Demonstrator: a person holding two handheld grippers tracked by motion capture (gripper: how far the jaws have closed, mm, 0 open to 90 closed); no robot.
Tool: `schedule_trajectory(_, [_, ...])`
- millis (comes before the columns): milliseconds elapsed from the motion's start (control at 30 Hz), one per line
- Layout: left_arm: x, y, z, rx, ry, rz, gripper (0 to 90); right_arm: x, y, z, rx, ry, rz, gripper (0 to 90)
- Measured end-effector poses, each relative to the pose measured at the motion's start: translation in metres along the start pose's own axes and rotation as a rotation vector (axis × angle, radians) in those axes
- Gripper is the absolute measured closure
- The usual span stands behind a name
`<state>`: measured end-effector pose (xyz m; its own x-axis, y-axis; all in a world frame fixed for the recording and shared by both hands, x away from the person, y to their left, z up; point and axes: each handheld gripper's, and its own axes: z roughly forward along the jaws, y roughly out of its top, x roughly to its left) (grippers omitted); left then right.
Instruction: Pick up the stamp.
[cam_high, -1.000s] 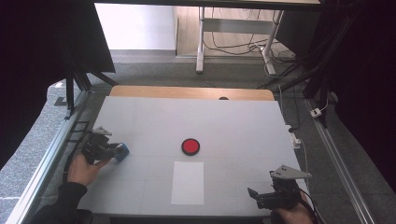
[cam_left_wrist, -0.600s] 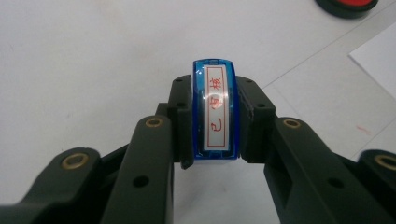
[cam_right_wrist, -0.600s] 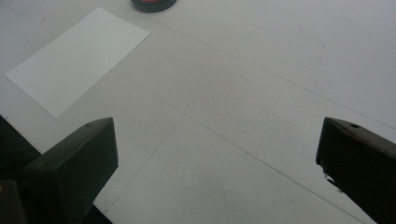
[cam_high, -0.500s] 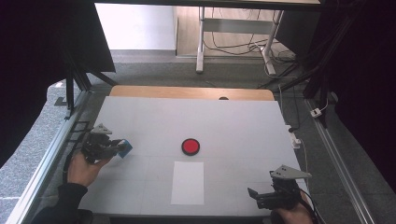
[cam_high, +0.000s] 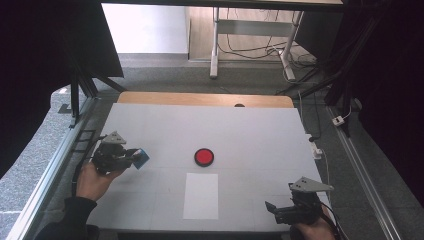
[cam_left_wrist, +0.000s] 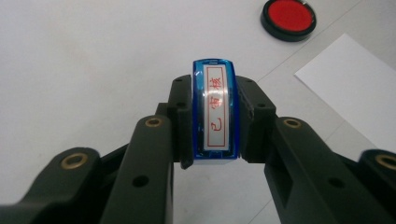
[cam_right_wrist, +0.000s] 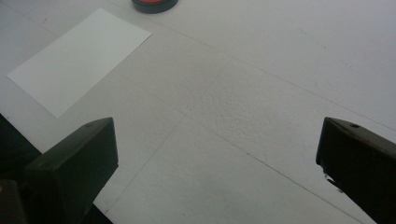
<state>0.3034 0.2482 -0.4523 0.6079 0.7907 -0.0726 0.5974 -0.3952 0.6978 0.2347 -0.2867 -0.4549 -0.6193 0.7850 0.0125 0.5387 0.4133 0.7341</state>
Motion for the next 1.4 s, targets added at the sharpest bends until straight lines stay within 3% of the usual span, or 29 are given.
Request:
schedule_trajectory(167, [-0.007,0.006,-0.002,-0.011,-0.020,-0.003,70.2,0.000,0.000,0.000,0.000,0.001,0.001,0.0])
schedule_trajectory(400, [-0.019,0.017,-0.008,-0.061,-0.038,0.054,70.2,0.000,0.000,0.000,0.000,0.003,0.002,0.0])
schedule_trajectory(1033, [-0.064,0.053,-0.005,-0.120,-0.204,0.189,70.2,0.000,0.000,0.000,-0.004,0.007,-0.004,0.0])
schedule_trajectory(1400, [-0.086,0.063,0.002,-0.144,-0.308,0.212,70.2,0.000,0.000,0.000,-0.005,0.016,0.001,0.0])
